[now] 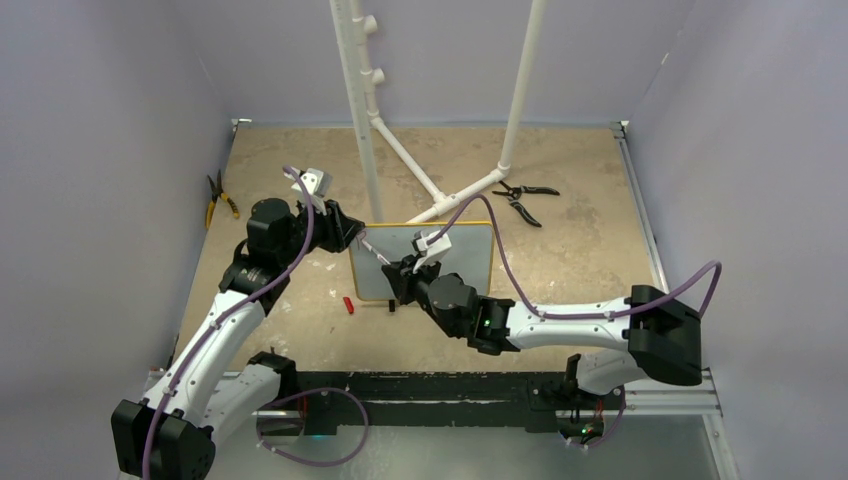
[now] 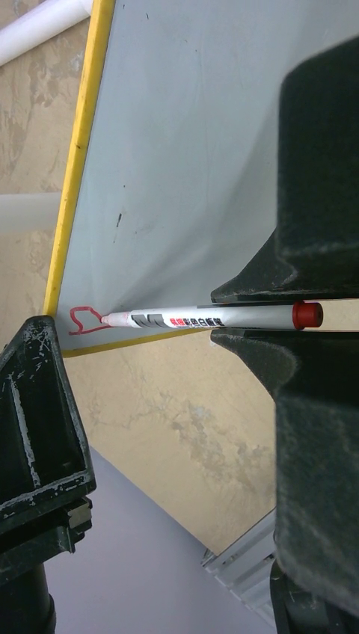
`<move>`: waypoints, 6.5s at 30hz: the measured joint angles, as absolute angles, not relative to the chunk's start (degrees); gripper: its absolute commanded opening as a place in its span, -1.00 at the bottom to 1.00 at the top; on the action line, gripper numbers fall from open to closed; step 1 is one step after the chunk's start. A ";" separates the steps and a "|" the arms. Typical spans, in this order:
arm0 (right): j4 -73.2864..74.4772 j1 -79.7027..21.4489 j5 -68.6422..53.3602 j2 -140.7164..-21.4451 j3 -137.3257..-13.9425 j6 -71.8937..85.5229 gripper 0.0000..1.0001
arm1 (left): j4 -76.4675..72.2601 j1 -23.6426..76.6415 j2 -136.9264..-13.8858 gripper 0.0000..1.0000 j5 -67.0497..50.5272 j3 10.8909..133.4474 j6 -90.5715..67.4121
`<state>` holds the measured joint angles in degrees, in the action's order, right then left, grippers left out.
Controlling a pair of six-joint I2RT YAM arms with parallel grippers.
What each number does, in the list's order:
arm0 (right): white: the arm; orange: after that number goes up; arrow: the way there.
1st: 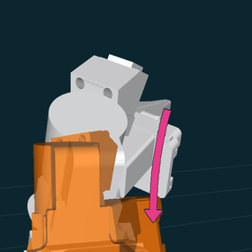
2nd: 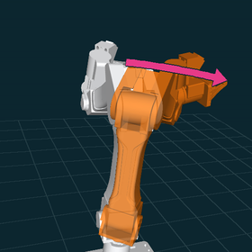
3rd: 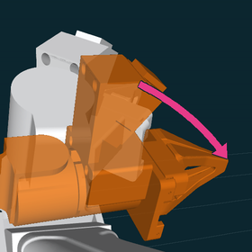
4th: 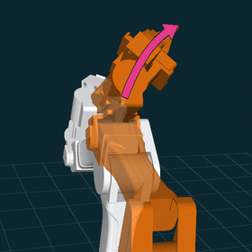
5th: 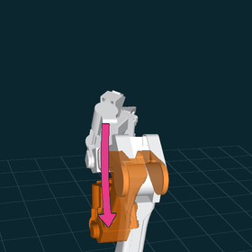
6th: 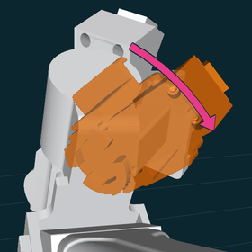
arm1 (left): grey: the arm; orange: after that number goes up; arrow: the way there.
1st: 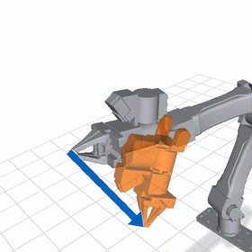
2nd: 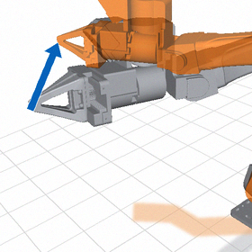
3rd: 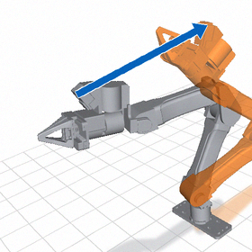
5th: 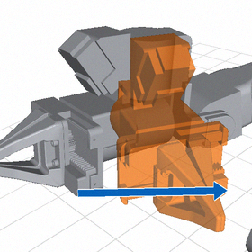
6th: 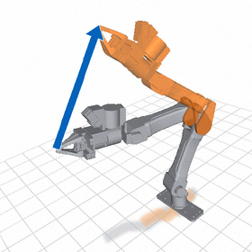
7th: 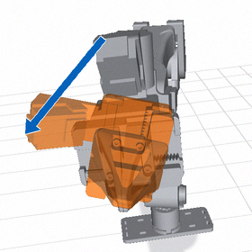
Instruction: Write a sentence on the whiteboard
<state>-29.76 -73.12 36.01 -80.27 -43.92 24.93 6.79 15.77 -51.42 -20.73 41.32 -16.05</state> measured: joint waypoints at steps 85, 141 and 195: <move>-28.45 -72.99 35.07 -72.51 -37.39 23.29 -1.00 | 6.85 15.77 -51.53 -0.41 -20.60 41.32 -16.03; -30.02 -71.20 33.74 -74.74 -38.26 25.67 -1.00 | 6.52 15.77 -51.88 -0.41 -20.21 41.32 -15.92; -24.29 -71.94 36.80 -68.66 -36.80 25.74 -1.00 | 6.52 15.77 -51.88 -0.41 -20.18 41.32 -15.90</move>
<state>-24.29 -71.94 36.80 -68.66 -36.80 25.74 6.52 15.77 -51.88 -20.18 41.32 -15.90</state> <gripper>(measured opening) 0.132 0.297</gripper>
